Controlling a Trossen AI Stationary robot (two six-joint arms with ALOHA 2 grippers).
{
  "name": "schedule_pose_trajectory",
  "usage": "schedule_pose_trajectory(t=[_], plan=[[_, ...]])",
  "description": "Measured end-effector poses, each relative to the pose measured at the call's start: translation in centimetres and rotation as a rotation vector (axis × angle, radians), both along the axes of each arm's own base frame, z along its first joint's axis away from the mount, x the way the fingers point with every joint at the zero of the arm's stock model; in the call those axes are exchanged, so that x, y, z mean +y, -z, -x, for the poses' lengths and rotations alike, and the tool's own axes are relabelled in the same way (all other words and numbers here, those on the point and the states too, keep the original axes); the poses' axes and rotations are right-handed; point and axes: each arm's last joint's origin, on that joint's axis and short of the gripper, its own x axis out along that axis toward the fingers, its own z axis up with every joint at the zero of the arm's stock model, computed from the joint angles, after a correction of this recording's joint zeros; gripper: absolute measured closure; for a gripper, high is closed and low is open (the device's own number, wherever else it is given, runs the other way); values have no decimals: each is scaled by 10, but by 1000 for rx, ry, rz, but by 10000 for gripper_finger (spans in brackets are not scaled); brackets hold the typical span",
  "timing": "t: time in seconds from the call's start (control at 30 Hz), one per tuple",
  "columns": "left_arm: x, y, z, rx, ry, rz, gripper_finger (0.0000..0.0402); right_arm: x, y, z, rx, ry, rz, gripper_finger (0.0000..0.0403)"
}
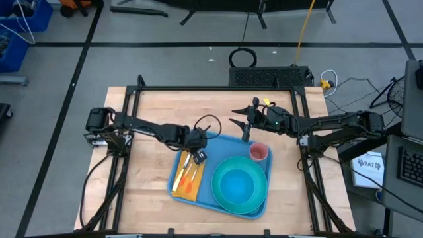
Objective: Set up tray
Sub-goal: Put the orange fork on top of the yellow table napkin
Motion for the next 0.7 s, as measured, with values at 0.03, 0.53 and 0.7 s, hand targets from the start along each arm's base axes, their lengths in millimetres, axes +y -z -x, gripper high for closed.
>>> schedule_pose_trajectory(t=[0.03,0.53,0.7], plan=[[-1,0,0,-1,-4,2,402,0,0,0,0,0,0,248],[-20,0,3,-4,-73,-23,401,0,0,0,0,-3,0,248],[-23,1,5,9,-88,-16,401,1,0,0,-1,-5,-1,248]])
